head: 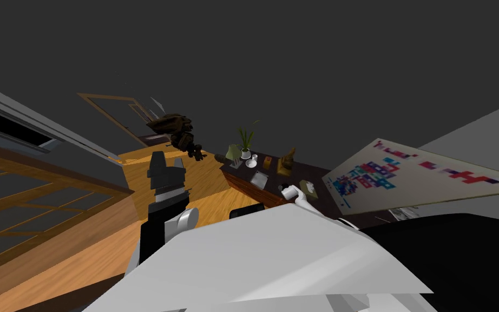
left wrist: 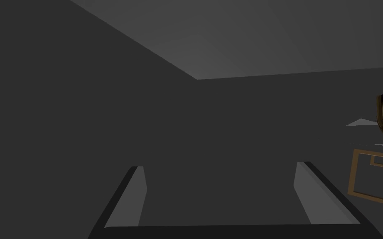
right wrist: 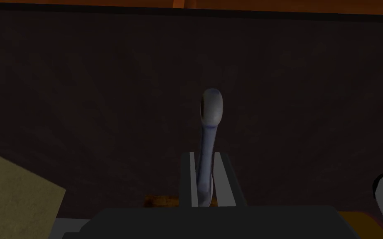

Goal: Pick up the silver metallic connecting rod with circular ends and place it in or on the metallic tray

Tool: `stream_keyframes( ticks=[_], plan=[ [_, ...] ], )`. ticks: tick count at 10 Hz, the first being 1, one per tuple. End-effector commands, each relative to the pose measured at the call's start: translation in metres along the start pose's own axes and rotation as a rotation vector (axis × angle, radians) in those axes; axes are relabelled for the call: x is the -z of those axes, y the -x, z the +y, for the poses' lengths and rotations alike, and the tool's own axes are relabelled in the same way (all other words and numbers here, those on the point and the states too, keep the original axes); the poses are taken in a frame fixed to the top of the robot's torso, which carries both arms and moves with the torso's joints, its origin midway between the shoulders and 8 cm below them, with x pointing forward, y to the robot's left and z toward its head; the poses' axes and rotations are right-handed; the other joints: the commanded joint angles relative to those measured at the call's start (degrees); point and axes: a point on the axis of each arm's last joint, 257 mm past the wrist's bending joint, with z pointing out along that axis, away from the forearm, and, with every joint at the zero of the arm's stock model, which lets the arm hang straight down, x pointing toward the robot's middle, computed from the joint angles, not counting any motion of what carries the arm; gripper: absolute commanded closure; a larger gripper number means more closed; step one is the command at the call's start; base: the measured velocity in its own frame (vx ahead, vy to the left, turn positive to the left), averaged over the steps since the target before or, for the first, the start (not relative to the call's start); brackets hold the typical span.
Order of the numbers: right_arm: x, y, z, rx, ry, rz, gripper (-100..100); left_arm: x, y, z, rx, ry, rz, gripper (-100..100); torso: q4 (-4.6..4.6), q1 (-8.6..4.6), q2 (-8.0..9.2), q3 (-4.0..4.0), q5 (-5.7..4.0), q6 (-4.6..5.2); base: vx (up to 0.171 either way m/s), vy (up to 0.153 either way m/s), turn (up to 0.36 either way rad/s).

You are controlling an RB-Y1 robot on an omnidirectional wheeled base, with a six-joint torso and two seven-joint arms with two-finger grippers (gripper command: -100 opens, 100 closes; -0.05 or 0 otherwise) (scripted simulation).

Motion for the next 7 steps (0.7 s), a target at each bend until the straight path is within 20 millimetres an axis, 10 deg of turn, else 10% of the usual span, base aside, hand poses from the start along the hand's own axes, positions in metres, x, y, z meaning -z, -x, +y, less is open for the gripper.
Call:
stream_keyframes(
  ticks=[1, 7],
  plan=[
    [0.001, -0.001, 0.000, -0.011, 0.000, 0.011, 100, 0.000, 0.000, 0.000, 0.000, 0.000, 0.000, 0, 0.00, 0.00, 0.00, 0.00, 0.00, 0.00, -0.111, 0.171, -0.123],
    [0.008, 0.007, 0.012, -0.077, 0.022, 0.044, 100, 0.000, 0.000, 0.000, 0.000, 0.000, 0.000, 0, 0.07, 0.68, 0.19, 0.13, 0.13, 0.00, -0.110, 0.230, -0.125]
  ],
)
